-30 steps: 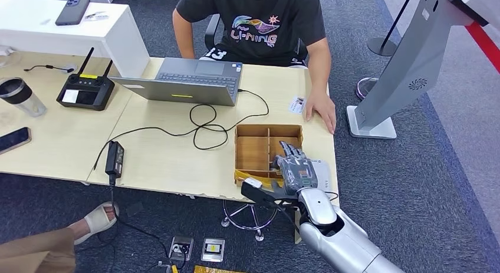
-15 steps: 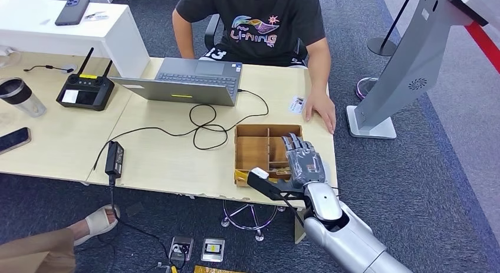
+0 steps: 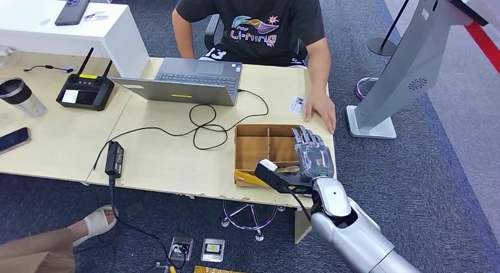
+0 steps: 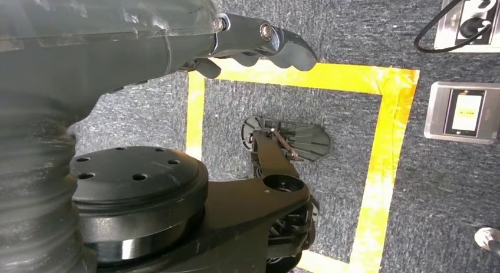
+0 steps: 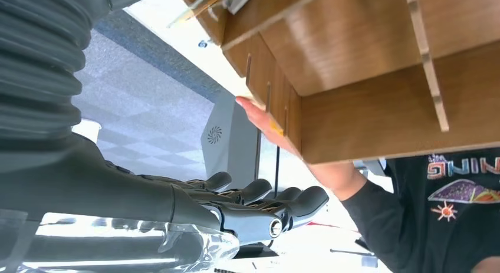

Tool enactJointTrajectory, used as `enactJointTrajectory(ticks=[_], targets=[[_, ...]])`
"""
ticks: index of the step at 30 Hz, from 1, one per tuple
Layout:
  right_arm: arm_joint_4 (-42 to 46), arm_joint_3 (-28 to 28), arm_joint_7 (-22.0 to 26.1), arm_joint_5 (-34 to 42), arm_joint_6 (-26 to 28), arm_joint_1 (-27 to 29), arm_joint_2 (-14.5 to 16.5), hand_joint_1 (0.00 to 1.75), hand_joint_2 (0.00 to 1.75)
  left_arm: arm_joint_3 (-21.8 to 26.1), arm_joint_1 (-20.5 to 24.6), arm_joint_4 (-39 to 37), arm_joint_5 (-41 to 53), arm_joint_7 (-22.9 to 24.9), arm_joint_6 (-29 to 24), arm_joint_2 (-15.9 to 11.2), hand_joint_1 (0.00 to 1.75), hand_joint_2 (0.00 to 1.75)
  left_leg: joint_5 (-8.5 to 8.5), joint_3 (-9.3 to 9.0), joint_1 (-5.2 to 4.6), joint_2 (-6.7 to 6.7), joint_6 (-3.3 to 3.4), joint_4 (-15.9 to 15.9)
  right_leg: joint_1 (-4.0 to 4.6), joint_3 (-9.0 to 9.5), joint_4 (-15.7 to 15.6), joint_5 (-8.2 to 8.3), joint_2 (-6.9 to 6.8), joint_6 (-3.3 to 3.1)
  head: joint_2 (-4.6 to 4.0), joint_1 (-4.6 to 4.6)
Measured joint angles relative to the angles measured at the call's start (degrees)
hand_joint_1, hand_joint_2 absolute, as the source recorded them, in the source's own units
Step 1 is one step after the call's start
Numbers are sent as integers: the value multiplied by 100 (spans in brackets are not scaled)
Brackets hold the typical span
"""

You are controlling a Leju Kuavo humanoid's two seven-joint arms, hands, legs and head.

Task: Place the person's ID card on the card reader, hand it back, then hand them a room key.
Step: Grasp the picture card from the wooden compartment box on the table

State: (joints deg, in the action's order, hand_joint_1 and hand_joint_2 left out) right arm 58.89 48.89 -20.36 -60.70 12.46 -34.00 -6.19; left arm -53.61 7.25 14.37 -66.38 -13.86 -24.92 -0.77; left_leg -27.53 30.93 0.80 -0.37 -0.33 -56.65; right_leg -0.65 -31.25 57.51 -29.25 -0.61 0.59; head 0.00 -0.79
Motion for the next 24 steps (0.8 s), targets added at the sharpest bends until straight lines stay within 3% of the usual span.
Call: enactJointTrajectory(ticks=[24], targets=[[1818, -127, -159, -85, -782, 592, -411, 15, 175, 2, -53, -1, -183, -179, 31, -39, 0, 175, -1, 0, 0, 4, 0, 0, 0, -1, 0, 0, 2, 0, 0, -1]])
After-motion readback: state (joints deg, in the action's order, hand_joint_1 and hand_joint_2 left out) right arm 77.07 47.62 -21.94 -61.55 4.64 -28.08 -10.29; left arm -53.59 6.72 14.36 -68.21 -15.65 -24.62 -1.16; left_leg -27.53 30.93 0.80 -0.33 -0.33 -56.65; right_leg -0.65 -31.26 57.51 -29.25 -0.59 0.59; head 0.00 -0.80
